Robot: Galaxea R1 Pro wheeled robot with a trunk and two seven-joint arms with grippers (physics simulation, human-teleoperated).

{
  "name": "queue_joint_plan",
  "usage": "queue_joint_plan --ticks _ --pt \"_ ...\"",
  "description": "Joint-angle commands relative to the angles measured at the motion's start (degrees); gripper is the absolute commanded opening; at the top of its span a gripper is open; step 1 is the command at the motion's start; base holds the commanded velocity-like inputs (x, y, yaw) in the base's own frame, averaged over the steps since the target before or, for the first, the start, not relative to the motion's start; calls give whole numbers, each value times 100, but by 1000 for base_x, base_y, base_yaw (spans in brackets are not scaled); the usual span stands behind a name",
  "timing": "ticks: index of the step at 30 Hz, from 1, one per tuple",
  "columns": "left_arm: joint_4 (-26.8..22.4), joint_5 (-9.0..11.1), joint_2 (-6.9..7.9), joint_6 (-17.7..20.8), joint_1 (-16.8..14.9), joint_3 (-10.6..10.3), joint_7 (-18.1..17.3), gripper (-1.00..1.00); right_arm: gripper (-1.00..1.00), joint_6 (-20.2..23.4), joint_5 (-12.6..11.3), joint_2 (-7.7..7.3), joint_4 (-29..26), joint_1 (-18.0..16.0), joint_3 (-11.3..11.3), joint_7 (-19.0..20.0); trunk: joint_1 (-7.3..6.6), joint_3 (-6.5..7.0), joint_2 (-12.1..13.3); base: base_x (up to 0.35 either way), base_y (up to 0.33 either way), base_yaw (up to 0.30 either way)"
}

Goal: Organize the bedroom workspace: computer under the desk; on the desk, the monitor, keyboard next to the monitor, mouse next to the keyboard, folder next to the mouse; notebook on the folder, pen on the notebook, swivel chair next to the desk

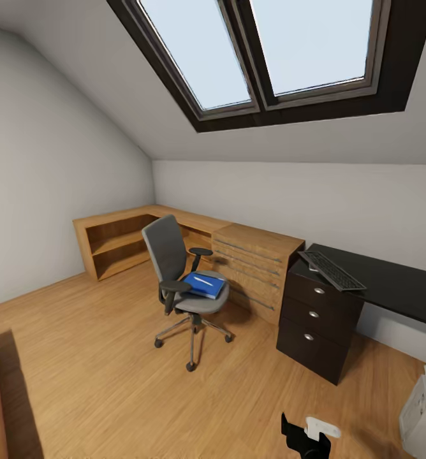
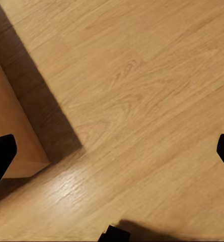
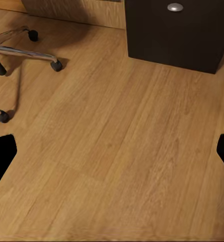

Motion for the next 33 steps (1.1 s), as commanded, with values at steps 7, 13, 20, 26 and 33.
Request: queue_joint_plan --ticks 7,13,20,26,33 --pt "4 47 -2 -22 -4 -39 20 100 100 -27 19 2 13 -7 -33 -11 -3 -70 -5 -324 151 -3" --pt "4 48 -2 -22 -4 -37 20 100 100 -28 19 2 13 -7 -33 -11 -3 -124 -5 -306 184 0" --pt "2 46 -2 -22 -4 -39 21 100 100 -28 19 2 13 -7 -33 -11 -3 -188 -5 -298 194 0" --pt "4 46 -2 -22 -4 -35 20 100 100 -29 19 2 13 -7 -33 -11 -3 -242 -5 -293 195 -18" --pt "3 48 -2 -22 -4 -34 21 100 100 -29 19 2 13 -7 -33 -11 -3 -303 -5 -286 194 -94"
